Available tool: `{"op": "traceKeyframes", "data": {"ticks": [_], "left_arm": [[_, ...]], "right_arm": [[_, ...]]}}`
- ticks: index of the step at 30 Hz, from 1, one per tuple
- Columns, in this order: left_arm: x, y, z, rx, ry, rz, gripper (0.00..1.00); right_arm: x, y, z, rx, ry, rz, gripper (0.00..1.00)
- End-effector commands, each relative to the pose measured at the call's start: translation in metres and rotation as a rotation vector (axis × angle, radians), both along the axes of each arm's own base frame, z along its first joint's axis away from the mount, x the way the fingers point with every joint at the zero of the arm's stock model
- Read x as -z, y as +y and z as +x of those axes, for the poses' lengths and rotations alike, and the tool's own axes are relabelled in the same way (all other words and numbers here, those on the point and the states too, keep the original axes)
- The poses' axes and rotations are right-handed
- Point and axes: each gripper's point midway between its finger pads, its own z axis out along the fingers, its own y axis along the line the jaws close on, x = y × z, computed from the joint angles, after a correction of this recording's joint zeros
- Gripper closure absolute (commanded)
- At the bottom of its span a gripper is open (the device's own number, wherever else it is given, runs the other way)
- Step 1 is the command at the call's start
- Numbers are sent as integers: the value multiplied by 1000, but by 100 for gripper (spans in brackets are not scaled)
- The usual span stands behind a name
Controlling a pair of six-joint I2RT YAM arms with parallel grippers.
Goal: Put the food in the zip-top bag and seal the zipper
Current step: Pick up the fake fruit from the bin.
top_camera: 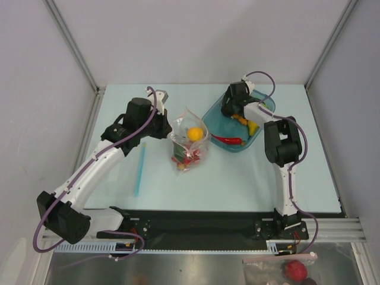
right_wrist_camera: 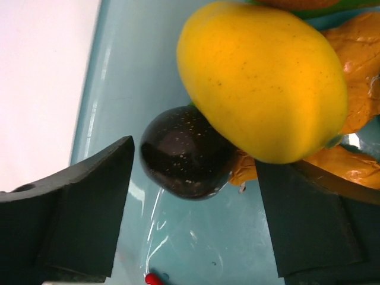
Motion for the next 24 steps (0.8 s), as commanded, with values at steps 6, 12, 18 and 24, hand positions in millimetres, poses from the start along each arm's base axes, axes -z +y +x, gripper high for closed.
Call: {"op": "traceKeyframes", "data": {"ticks": [6,12,18,24], "left_arm": [[-24,1,0,-8,-52,-43,100],[-26,1,-1,-5,-56,-45,99],[-25,1,0,-6,-53,-44,100],[-24,1,0,-2,-52,-43,100]], "right_arm": [[-4,13,-7,-29,11,2,42],[-53,21,-43,-119,-73,13,51],[-113,31,-92,-214,-180,117,53],[-163,39,-154,-311,-273,205,56]]}}
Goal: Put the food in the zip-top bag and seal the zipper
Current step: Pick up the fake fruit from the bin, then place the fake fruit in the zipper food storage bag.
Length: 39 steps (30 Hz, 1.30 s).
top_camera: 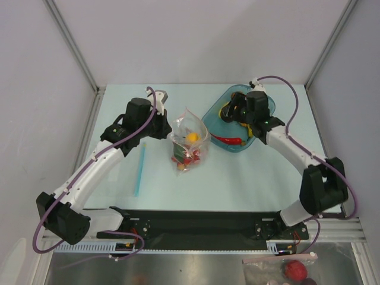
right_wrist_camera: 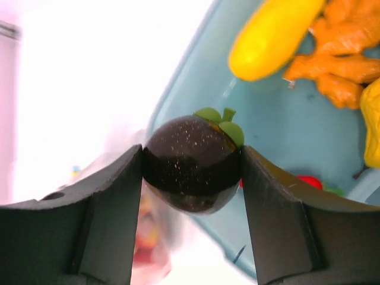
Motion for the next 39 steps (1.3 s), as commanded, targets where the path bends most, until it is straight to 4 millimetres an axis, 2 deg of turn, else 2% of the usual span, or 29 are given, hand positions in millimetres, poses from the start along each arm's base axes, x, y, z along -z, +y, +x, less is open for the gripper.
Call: {"op": "traceKeyframes", "data": {"ticks": [1,2,3,5,6,7,9,11,13,14,19,20,25,26,27,29,30,31,32,34,36,39], "left_arm": [[-22,0,2,-3,-52,-41,100],[-22,0,2,-2,-50,-41,100],[-21,-1,2,1,-48,-42,100],[-21,-1,2,4,-47,-41,100],[-23,-1,2,3,-52,-44,100],[-23,-1,2,2,-51,-45,100],[-23,-2,1,8,-51,-46,100],[-23,-2,2,7,-52,-47,100],[-24,-2,1,10,-53,-48,100],[-23,-3,1,13,-53,-49,100],[-27,-5,-1,32,-60,-64,100],[-27,-7,-2,39,-61,-68,100],[-30,-8,-4,49,-66,-78,100],[-31,-9,-4,53,-69,-81,100],[-32,-10,-5,61,-68,-87,99],[-36,-13,-9,84,-79,-108,100],[-39,-14,-11,95,-88,-118,100],[-42,-16,-12,105,-99,-132,100],[-45,-16,-14,108,-109,-139,100],[-48,-15,-14,100,-121,-139,100],[-46,-14,-13,94,-117,-134,99],[-44,-11,-10,76,-111,-122,100]], "right_arm": [[-51,19,-29,-98,-120,86,57],[-54,21,-40,-111,-129,92,57],[-78,22,-52,-134,-187,109,58],[-94,37,-76,-185,-237,107,59],[-112,38,-90,-214,-294,97,59],[-125,53,-103,-249,-347,98,59],[-143,60,-122,-281,-412,93,60],[-153,77,-142,-352,-465,81,60],[-159,82,-153,-387,-516,51,61],[-164,91,-162,-418,-544,51,61],[-159,106,-159,-449,-546,7,60],[-149,113,-154,-463,-525,-16,60],[-131,136,-136,-468,-463,-70,60],[-134,140,-133,-471,-457,-80,60],[-120,148,-126,-483,-430,-116,59],[-120,155,-122,-475,-405,-149,50],[-104,158,-113,-448,-368,-186,37],[-101,158,-110,-431,-345,-186,16],[-96,158,-108,-423,-323,-205,12],[-98,160,-107,-418,-329,-208,6],[-100,158,-109,-408,-335,-204,4],[-114,149,-113,-376,-362,-176,4]]}}
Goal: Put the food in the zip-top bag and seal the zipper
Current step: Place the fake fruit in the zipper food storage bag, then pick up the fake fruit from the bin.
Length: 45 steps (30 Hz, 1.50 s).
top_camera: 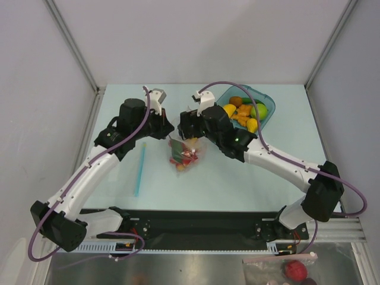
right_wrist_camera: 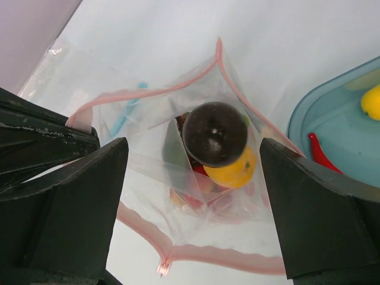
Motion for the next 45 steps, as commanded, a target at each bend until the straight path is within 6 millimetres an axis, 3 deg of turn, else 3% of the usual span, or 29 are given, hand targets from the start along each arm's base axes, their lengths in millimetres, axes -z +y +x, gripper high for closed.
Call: {"op": "traceKeyframes", "data": {"ticks": [1,3,4,5,9,11,12,17,19,22,24,25,31,36,45], "left_arm": [[-15,2,5,-20,-48,-28,100],[-15,3,5,-24,-45,-23,100],[-14,4,6,-28,-44,-21,100],[-14,5,6,-34,-45,-19,100],[-13,8,8,-50,-46,-11,100],[-13,7,7,-47,-45,-11,100],[-12,8,8,-52,-45,-9,100],[-12,8,9,-54,-43,-6,100],[-10,8,9,-57,-39,-2,100],[-10,9,10,-60,-40,-2,100],[-10,9,10,-61,-39,-1,100],[-11,9,10,-60,-39,-3,100],[-9,10,9,-62,-36,2,100],[-8,11,10,-72,-38,7,100],[-3,13,12,-83,-31,21,100]], "right_arm": [[-47,-20,-3,69,-81,80,4],[-55,-36,-1,126,-103,99,5],[-49,-43,0,146,-101,94,7],[-65,-55,-1,177,-124,138,8],[-73,-106,16,287,-139,214,9],[-73,-120,21,304,-144,247,9],[-69,-140,34,361,-130,267,8],[-40,-182,72,485,-25,349,6],[-20,-193,91,563,37,381,5],[8,-189,116,609,133,405,2],[16,-186,132,635,183,423,2],[41,-181,143,667,253,430,2],[90,-163,186,694,392,516,2],[124,-164,215,757,449,555,2],[191,-175,245,843,534,606,4]]}}
